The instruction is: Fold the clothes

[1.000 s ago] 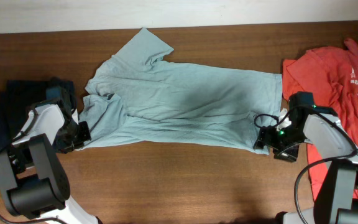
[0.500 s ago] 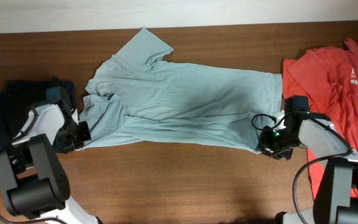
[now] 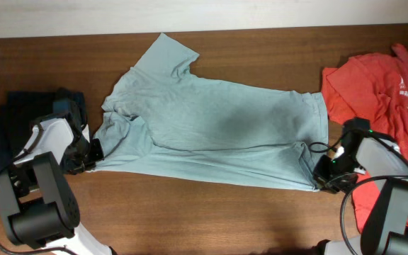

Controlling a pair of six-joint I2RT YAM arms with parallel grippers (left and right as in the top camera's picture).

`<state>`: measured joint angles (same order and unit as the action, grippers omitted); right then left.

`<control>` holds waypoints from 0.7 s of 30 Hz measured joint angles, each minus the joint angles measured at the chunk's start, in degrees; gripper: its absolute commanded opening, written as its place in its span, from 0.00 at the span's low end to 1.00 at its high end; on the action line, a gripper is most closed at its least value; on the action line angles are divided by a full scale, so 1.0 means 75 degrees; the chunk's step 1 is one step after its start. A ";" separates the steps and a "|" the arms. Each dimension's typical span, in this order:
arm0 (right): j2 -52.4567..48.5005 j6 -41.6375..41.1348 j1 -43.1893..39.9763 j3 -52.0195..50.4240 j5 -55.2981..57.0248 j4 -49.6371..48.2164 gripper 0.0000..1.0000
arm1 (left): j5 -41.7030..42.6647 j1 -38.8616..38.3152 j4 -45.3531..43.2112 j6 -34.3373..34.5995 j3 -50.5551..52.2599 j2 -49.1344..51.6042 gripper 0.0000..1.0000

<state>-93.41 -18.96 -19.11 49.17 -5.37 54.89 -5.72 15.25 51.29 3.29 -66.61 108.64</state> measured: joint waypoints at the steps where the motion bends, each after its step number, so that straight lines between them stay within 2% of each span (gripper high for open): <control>1: 0.0000 -0.0012 -0.0090 0.0000 0.0041 -0.0006 0.22 | 0.0006 0.0000 0.0023 0.0003 -0.0017 0.0015 0.00; 3: 0.0000 0.0012 -0.0289 0.0000 0.0108 -0.0012 0.25 | 0.0015 0.0006 0.0058 0.0000 -0.0050 0.0032 0.00; 8: 0.0000 -0.0006 -0.0507 0.0003 0.0067 -0.0020 0.25 | 0.0015 0.0023 0.0079 0.0000 -0.0061 0.0038 0.00; 14: 0.0012 0.0997 -0.0513 0.0271 -0.1489 -0.0067 0.35 | 0.0015 0.0023 0.0096 0.0000 -0.0061 0.0038 0.00; 18: 0.0254 0.1390 -0.0513 0.0446 -0.2218 -0.0408 0.45 | 0.0015 0.0023 0.0102 0.0000 -0.0061 0.0038 0.00; 21: 0.0399 0.1527 -0.0513 0.0487 -0.2454 -0.0676 0.46 | 0.0015 0.0023 0.0102 0.0000 -0.0061 0.0038 0.00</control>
<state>-90.41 -7.51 -22.96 52.82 -23.77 49.82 -5.61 15.42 52.05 3.29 -67.07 108.92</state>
